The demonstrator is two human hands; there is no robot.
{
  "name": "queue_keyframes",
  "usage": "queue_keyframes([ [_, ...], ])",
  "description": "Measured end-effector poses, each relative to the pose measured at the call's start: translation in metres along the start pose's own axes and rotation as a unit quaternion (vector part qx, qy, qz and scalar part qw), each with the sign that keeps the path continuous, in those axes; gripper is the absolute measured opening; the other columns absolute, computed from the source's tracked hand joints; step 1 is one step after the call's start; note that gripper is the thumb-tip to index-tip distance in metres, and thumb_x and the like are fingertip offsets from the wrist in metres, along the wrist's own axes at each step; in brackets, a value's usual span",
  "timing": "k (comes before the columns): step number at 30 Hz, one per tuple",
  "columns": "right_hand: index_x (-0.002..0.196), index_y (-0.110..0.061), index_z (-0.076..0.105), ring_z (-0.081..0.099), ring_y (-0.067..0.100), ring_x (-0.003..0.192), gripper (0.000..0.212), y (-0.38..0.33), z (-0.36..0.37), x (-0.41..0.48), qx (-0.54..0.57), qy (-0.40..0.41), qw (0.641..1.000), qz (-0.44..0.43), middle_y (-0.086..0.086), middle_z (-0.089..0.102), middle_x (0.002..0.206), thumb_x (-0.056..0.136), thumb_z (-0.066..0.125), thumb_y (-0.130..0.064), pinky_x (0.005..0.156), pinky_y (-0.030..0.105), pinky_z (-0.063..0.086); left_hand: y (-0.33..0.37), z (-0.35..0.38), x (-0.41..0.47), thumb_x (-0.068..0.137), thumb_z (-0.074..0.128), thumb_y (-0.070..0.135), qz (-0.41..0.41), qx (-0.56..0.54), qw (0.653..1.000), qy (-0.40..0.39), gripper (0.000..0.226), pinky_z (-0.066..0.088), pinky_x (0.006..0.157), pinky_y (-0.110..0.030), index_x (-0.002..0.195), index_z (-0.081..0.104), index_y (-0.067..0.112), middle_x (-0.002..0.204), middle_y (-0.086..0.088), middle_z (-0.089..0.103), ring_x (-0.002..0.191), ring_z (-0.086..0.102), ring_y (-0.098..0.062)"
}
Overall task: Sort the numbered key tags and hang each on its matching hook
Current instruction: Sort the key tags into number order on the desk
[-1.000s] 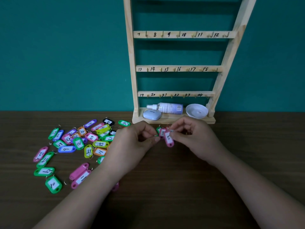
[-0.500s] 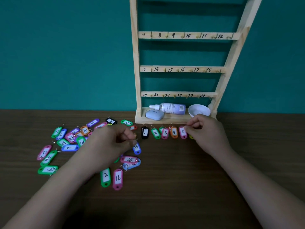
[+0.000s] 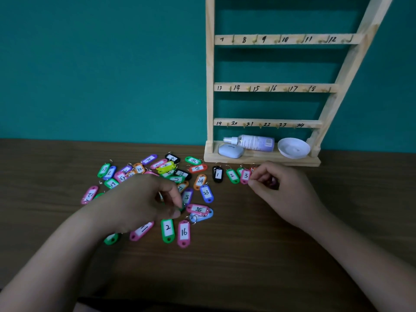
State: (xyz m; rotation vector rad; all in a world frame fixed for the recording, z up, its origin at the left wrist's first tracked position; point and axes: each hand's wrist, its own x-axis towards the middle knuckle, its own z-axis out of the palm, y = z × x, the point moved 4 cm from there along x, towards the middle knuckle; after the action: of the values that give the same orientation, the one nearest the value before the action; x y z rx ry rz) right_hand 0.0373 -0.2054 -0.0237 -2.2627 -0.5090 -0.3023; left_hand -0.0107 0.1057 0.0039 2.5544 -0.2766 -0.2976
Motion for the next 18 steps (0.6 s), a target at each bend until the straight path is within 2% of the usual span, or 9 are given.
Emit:
queue_keyframes([
  [2,0.093,-0.036,0.074,0.067,0.001,0.095,0.007,-0.006,0.005,-0.002,-0.003,-0.017,1.000,-0.012,-0.021,0.071,0.089,0.090,0.078,-0.031,0.077,0.012,0.049,-0.005,-0.003,-0.003,0.085,0.086,0.037,-0.008,0.015,1.000,-0.009,0.018,0.057,0.084,-0.030,0.093,0.075,0.048,0.094,0.025,0.074,0.089,0.068,0.004],
  [4,0.093,-0.037,0.074,0.066,0.002,0.097,0.006,-0.010,0.009,-0.004,-0.010,-0.030,0.999,-0.018,-0.021,0.070,0.089,0.089,0.077,-0.033,0.079,0.012,0.048,-0.009,-0.004,-0.005,0.083,0.087,0.040,-0.012,0.050,0.999,-0.009,0.023,0.051,0.077,-0.019,0.096,0.073,0.053,0.097,0.034,0.069,0.092,0.064,0.012],
  [6,0.091,-0.039,0.073,0.065,0.003,0.097,0.007,-0.013,0.012,-0.004,-0.014,-0.036,0.999,-0.021,-0.021,0.069,0.089,0.089,0.077,-0.035,0.078,0.009,0.045,-0.013,-0.004,-0.005,0.083,0.087,0.042,-0.014,0.075,0.997,0.000,0.024,0.045,0.073,-0.014,0.097,0.071,0.053,0.097,0.039,0.065,0.093,0.060,0.016],
  [13,0.088,-0.039,0.074,0.066,0.006,0.097,0.004,-0.018,0.015,-0.005,-0.003,-0.043,0.999,-0.026,-0.019,0.068,0.088,0.087,0.078,-0.038,0.077,0.014,0.047,-0.019,-0.001,0.000,0.087,0.084,0.037,-0.020,0.082,0.996,-0.006,0.015,0.044,0.071,-0.016,0.089,0.073,0.047,0.092,0.036,0.067,0.091,0.061,0.014],
  [18,0.089,-0.037,0.074,0.067,0.007,0.095,0.004,-0.022,0.015,-0.007,0.002,-0.036,0.999,-0.033,-0.017,0.069,0.088,0.088,0.078,-0.037,0.082,0.032,0.054,-0.014,-0.004,0.001,0.089,0.083,0.036,-0.010,0.045,0.999,0.005,0.014,0.053,0.081,-0.023,0.089,0.074,0.047,0.091,0.028,0.073,0.089,0.067,0.009],
])
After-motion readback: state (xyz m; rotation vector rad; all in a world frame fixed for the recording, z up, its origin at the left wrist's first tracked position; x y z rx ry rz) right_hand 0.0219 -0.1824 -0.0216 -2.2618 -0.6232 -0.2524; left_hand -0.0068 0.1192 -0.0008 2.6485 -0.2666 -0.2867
